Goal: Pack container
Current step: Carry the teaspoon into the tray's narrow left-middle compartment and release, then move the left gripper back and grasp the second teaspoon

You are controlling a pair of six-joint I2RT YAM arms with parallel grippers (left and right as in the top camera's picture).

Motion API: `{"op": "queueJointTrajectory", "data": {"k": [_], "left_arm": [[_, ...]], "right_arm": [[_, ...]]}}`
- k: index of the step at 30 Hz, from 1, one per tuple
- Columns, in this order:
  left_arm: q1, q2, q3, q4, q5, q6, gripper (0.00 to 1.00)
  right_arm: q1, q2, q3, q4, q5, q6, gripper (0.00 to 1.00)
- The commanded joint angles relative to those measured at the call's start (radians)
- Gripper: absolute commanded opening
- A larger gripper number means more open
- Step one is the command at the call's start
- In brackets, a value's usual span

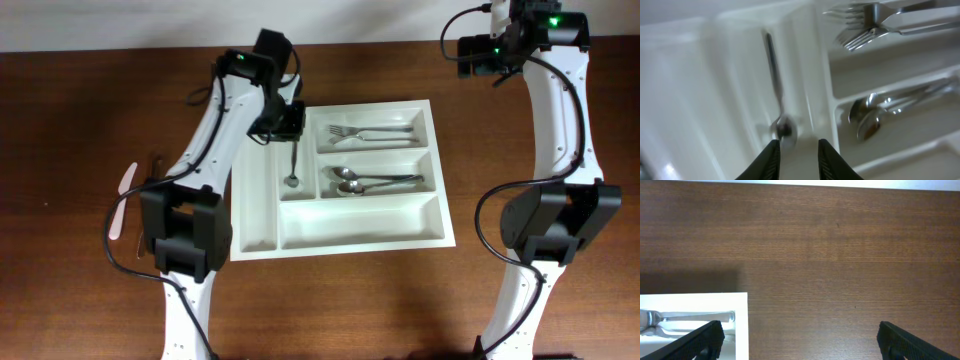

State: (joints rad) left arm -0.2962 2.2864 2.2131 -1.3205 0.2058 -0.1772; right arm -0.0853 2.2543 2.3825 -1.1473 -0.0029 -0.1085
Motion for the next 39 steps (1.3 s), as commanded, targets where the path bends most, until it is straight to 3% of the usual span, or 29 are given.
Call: {"op": "queueJointTrajectory", "data": {"k": [1,7,15,23,30,39], "left_arm": [[0.067,-0.002,0.087,-0.066,-0.028,-0.029,0.27],[0.173,-0.002,0.101,-0.177,-0.155,-0.1,0.29],[0.259,-0.001,0.07,-0.172,-0.226,-0.117,0.41],[0.278,0.003,-0.074,-0.08,-0.233,-0.118,0.47],[0.307,0.003,-0.273,0.042,-0.259,-0.119,0.47],[0.319,0.005,-0.403,0.167,-0.247,-0.118,0.46]], "right_arm": [[0.006,-0.021,0.017,0.002,0.008,0.005,0.99],[0.006,-0.021,0.017,0.002,0.008,0.006,0.99],[0.006,-0.021,0.017,0.002,0.008,0.006,0.99],[0.006,-0.021,0.017,0.002,0.008,0.005,0.99],[0.006,-0.021,0.017,0.002,0.008,0.005,0.99],[0.006,-0.021,0.017,0.002,0.008,0.005,0.99]]}}
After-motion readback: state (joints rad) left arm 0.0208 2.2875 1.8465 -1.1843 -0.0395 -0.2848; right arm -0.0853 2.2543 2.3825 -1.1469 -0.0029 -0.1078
